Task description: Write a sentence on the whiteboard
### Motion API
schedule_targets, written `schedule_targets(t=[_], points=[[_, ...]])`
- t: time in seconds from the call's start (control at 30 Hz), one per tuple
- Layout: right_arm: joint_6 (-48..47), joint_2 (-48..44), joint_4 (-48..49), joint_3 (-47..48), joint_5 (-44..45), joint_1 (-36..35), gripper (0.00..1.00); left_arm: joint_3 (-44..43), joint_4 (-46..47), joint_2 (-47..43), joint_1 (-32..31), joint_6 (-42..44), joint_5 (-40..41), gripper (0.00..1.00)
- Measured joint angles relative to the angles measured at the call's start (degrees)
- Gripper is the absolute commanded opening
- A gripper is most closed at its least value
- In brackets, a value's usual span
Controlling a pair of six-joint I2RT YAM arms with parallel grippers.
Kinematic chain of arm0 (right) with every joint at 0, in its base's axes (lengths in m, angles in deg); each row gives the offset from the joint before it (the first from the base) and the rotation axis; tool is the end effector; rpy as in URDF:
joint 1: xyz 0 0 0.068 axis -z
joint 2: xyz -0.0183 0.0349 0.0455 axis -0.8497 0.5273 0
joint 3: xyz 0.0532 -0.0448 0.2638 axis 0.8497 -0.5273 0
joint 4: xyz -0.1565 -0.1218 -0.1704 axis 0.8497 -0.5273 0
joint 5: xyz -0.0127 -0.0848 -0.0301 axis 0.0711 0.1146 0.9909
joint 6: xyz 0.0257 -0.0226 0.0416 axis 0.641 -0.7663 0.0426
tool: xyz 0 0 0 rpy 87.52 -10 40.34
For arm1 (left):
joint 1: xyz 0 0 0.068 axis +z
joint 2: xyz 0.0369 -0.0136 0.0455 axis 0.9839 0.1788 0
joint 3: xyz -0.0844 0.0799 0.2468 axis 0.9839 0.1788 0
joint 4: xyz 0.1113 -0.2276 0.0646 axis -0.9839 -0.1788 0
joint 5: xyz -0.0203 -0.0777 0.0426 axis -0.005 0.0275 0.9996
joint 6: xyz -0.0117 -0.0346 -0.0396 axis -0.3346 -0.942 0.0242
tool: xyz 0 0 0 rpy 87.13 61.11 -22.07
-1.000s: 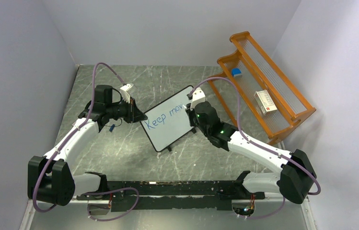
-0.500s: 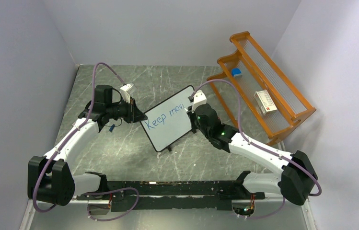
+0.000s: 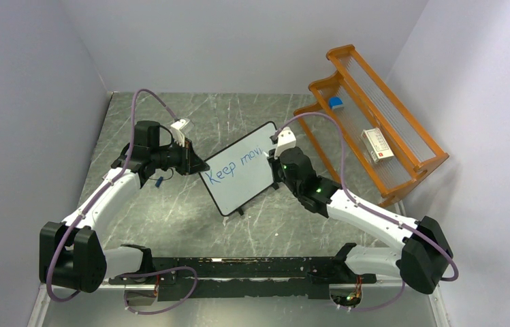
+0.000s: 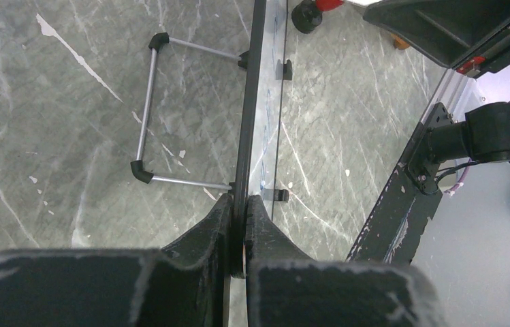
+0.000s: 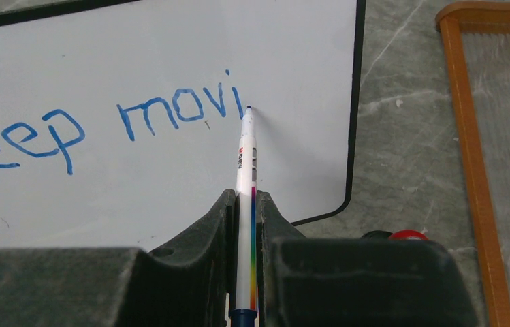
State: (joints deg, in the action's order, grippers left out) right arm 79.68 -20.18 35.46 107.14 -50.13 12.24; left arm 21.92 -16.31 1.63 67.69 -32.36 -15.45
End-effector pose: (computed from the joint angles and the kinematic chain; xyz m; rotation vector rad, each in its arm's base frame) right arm 0.1936 0.1813 0.2678 -0.4310 1.9340 0.2260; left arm 0.2495 -0.0788 0.2634 0.5791 2.1174 -1.0366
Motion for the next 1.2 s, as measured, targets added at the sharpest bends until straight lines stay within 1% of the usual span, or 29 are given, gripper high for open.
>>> schedule_targets(t=[1.2], points=[[-0.74, 1.42, 3.52, 1.07, -0.52, 1.05, 0.00, 0.00, -0.02, 0.00, 0.00, 0.00, 0.00, 0.05]])
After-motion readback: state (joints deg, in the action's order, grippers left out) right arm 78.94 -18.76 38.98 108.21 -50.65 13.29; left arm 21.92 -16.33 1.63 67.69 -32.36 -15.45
